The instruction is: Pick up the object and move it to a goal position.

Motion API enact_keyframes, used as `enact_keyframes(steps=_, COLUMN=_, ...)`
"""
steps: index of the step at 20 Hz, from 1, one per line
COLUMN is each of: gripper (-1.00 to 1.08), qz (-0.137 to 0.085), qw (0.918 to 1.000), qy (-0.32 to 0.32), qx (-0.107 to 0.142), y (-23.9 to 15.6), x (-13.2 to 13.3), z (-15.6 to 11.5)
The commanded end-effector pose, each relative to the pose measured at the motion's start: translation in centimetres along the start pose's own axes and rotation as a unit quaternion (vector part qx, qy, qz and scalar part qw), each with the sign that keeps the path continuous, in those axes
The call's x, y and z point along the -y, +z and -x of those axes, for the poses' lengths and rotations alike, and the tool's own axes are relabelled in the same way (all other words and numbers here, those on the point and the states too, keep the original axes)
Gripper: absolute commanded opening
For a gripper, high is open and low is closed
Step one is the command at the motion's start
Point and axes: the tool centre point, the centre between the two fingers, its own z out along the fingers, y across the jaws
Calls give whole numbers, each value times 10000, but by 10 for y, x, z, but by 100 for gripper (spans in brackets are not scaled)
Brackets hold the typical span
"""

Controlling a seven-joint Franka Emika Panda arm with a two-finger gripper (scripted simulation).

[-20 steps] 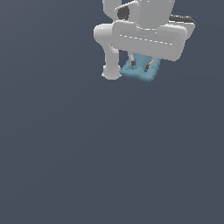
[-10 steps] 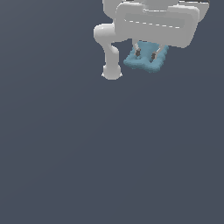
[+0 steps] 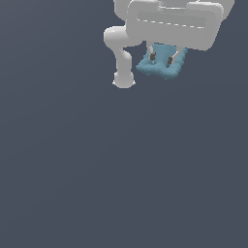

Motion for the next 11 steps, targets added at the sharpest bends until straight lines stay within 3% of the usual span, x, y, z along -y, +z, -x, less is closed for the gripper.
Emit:
enact_keyframes(steps=1, gripper=-100, qz=-3, qw=10000, qy=-2, qx=-3, y=-5, x=0, z=-3)
enact_keyframes(steps=11, gripper=-100, qz=-3, qw=10000, qy=-2, qx=-3, y=-18, x=0, z=-13)
